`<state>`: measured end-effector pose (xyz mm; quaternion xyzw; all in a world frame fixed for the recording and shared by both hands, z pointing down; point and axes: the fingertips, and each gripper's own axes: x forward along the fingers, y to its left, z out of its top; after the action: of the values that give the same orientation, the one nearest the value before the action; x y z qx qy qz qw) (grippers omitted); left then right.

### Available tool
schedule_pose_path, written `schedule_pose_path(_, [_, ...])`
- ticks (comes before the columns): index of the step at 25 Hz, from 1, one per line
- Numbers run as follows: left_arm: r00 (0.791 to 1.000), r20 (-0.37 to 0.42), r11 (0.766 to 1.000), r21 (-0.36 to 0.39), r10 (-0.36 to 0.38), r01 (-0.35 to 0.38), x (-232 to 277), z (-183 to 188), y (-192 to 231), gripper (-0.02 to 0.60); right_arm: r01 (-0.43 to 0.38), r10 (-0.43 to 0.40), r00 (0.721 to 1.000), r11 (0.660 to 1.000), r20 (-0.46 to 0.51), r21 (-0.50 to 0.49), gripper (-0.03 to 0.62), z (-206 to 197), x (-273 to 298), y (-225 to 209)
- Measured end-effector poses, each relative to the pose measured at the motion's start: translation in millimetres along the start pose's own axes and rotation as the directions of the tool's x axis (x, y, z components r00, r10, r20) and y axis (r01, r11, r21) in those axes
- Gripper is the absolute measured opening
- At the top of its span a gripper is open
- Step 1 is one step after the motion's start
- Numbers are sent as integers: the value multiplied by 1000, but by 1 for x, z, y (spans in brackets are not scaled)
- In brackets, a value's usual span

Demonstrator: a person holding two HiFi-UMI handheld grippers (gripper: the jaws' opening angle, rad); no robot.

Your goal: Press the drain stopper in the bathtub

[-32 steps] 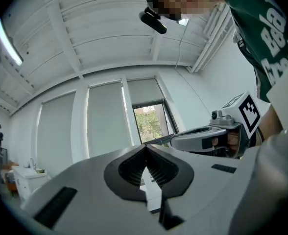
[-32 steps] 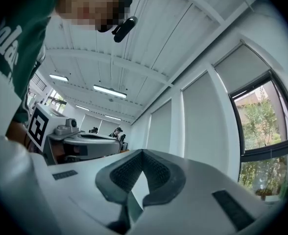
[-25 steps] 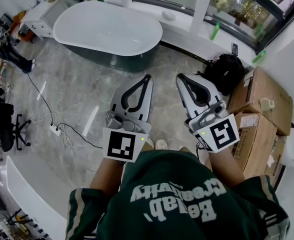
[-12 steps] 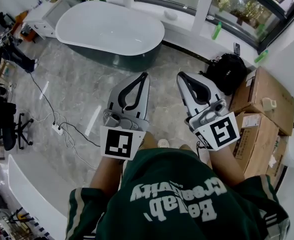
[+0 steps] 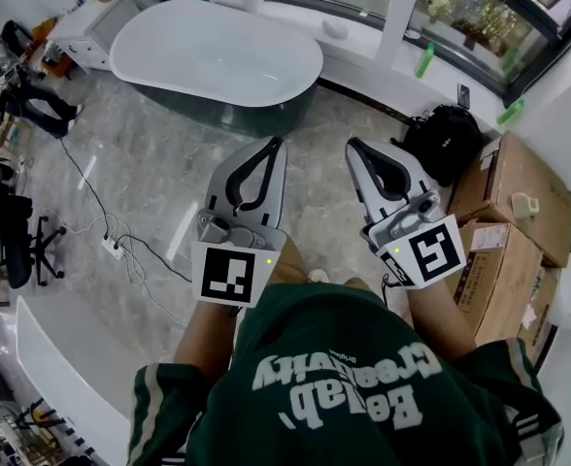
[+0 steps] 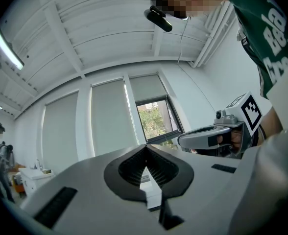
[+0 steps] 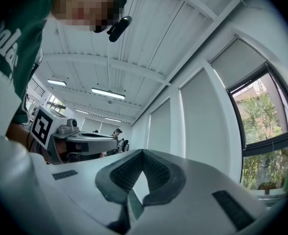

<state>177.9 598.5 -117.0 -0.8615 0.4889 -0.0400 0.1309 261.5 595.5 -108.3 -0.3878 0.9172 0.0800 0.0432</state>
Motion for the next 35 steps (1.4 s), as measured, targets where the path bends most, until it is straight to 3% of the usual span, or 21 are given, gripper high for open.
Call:
schedule_pose_path(9, [1000, -18, 1000, -1, 9, -9, 0, -11, 9, 8, -6, 6, 1000, 1000, -7, -2, 9, -7, 9, 1])
schedule_pose_path(18, [1000, -8, 1000, -22, 2, -2, 44, -44, 40, 8, 0, 0, 1000, 1000, -28, -8, 9, -37, 50, -28])
schedule_pose_path(27, [1000, -14, 997, -80, -18, 17, 115, -102, 111, 8, 31, -33, 996, 999, -85, -24, 9, -83, 129, -70])
schedule_pose_path(35, [999, -36, 995, -94, -38, 35, 191, -132, 195, 8, 46, -49, 990, 999, -129, -19, 9, -103, 228, -119])
